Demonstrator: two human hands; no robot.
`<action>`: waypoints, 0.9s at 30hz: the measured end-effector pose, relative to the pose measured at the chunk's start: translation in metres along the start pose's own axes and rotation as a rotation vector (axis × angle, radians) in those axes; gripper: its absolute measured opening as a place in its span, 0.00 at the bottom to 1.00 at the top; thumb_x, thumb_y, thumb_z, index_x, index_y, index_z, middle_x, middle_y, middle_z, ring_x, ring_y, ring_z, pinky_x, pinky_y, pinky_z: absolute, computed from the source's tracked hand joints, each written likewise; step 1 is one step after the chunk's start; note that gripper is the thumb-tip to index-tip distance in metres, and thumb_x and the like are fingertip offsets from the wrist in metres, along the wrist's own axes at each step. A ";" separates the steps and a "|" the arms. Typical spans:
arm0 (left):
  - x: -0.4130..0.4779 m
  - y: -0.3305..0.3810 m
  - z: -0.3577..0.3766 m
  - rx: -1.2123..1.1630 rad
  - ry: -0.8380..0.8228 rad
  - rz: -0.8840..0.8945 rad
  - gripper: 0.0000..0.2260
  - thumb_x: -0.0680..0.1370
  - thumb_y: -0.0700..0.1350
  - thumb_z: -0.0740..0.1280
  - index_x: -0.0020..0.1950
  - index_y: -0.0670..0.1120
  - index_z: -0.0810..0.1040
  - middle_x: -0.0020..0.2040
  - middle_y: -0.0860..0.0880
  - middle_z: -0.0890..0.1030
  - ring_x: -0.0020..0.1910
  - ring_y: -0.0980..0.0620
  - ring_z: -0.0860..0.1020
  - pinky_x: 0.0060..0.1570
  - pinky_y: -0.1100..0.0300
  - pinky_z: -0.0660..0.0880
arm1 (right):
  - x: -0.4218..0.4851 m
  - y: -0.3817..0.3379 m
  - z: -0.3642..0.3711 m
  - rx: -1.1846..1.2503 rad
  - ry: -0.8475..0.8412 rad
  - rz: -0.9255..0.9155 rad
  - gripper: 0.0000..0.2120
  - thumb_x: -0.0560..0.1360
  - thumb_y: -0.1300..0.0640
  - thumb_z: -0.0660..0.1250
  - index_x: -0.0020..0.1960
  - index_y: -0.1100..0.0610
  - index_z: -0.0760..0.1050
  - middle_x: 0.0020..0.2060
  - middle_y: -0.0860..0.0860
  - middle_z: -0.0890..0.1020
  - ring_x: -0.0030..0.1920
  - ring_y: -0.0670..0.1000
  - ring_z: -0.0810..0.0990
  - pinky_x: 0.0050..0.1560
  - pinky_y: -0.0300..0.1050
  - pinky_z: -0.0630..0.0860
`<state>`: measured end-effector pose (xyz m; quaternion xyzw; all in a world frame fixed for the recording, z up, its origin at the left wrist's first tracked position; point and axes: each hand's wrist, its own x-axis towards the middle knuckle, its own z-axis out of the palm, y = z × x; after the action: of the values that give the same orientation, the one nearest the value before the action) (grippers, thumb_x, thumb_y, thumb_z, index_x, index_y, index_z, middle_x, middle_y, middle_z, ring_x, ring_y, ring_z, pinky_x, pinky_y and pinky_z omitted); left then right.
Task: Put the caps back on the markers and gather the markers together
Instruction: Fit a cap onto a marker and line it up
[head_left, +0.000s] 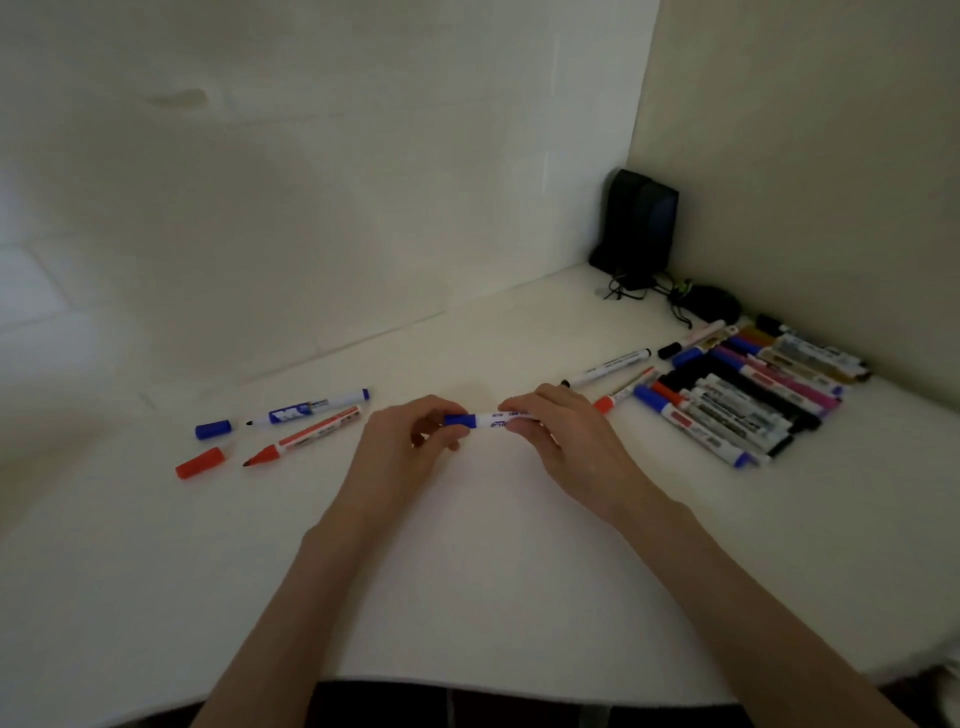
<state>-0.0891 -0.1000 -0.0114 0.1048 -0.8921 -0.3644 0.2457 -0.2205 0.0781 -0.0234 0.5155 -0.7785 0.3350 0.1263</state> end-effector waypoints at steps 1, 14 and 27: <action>0.000 0.001 0.003 -0.026 0.014 0.002 0.06 0.76 0.40 0.71 0.50 0.49 0.83 0.38 0.55 0.84 0.38 0.57 0.83 0.39 0.61 0.74 | -0.002 0.002 0.000 0.007 0.017 0.009 0.14 0.82 0.51 0.60 0.59 0.56 0.81 0.44 0.50 0.79 0.43 0.50 0.75 0.45 0.43 0.70; -0.008 0.002 0.011 0.013 0.097 0.084 0.07 0.75 0.37 0.71 0.48 0.48 0.83 0.33 0.55 0.83 0.35 0.56 0.82 0.43 0.57 0.77 | -0.007 -0.003 0.016 -0.038 0.126 0.008 0.11 0.77 0.61 0.65 0.55 0.56 0.83 0.37 0.51 0.79 0.36 0.54 0.75 0.38 0.50 0.74; -0.002 -0.011 0.016 0.050 0.003 0.130 0.08 0.77 0.42 0.70 0.54 0.52 0.79 0.47 0.59 0.82 0.43 0.60 0.80 0.38 0.66 0.71 | -0.007 0.002 0.009 0.158 -0.053 0.231 0.09 0.80 0.54 0.67 0.58 0.48 0.82 0.45 0.47 0.83 0.45 0.47 0.78 0.48 0.50 0.77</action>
<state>-0.0958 -0.0976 -0.0297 0.0535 -0.9056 -0.3249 0.2673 -0.2184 0.0777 -0.0344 0.4394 -0.8070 0.3938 0.0250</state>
